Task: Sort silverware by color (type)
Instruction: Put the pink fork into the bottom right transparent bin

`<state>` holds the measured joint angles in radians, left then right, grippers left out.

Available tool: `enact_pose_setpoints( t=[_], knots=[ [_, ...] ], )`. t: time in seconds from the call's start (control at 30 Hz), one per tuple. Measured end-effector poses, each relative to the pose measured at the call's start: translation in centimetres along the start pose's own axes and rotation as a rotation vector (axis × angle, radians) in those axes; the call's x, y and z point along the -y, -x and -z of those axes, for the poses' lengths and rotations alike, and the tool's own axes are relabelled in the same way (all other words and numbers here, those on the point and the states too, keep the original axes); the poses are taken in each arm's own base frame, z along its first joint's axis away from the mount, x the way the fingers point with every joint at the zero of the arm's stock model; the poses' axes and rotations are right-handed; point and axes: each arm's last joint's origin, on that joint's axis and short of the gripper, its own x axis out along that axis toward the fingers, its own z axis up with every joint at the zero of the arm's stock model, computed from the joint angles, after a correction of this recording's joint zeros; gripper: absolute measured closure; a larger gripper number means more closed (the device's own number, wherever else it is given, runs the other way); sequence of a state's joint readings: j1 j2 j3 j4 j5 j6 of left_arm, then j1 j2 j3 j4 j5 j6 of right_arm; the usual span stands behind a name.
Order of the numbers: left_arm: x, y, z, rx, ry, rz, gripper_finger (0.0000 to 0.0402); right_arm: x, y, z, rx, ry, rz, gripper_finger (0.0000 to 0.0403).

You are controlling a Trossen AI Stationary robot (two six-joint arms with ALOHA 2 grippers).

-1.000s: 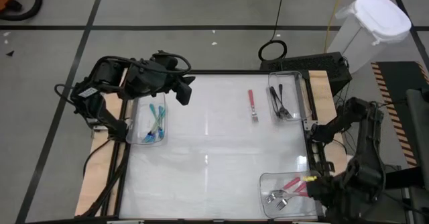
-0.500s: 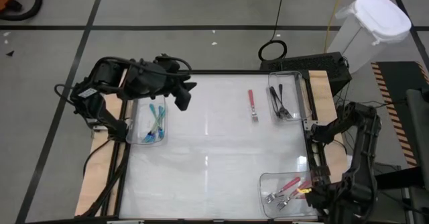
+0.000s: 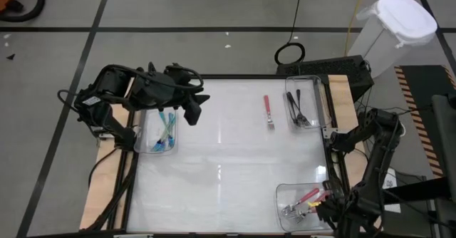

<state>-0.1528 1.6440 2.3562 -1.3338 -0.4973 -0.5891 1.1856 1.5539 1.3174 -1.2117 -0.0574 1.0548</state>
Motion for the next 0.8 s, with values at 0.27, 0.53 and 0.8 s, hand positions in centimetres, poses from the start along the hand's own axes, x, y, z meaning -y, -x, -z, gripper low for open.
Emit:
enact_pose_setpoints(
  t=[0.27, 0.53, 0.8],
  knots=[
    [0.0, 0.0, -0.1, 0.012, 0.012, 0.006, 0.0236, 0.9, -2.4, -0.4, -0.010, 0.028, 0.018, 0.0326],
    [0.3, 0.0, -0.5, 0.043, 0.032, 0.027, 0.0236, 1.5, -4.8, -1.1, 0.018, 0.054, -0.023, 0.0326],
    [0.7, -1.2, -0.3, 0.028, 0.036, 0.011, 0.0236, 2.0, -6.0, -0.9, 0.014, 0.053, -0.009, 0.0325]
  ],
)
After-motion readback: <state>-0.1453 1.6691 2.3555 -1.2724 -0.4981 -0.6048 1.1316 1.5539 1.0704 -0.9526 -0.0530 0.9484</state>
